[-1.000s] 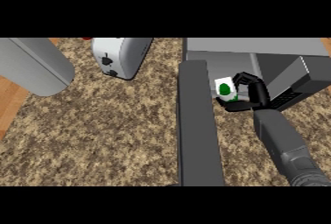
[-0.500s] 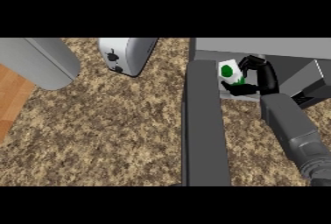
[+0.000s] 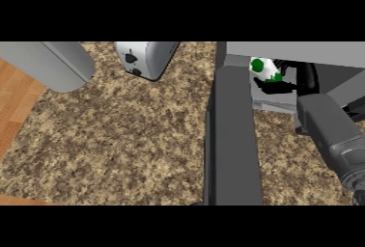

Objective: Pick up the milk, place it into the microwave and close the microwave

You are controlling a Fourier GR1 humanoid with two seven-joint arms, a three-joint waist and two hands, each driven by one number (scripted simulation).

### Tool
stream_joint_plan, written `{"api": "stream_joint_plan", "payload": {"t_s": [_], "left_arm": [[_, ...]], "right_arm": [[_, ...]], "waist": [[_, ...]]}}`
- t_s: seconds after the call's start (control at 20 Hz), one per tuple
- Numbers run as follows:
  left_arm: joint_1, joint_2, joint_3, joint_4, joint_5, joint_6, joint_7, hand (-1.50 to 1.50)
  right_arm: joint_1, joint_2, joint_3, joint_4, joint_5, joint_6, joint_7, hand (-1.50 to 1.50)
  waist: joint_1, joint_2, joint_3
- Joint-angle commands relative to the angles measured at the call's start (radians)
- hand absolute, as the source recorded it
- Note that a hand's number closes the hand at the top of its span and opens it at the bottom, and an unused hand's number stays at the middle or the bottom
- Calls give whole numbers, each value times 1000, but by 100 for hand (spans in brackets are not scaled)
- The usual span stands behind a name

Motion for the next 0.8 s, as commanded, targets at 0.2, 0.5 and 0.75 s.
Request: {"api": "stream_joint_plan", "payload": {"t_s": [0.2,0.5,0.75], "left_arm": [[-26,20,-4,7,-4,-1,10,-150],[-51,30,-17,21,-11,2,18,-150],[-80,33,-14,36,-27,12,12,-150]], "right_arm": [[-16,-43,-19,9,-6,-54,20,150],[-42,-82,-23,17,-5,-34,44,150],[-48,-102,-19,18,3,-35,42,150]], "waist": [[30,19,3],[43,30,4],[51,38,4]]}}
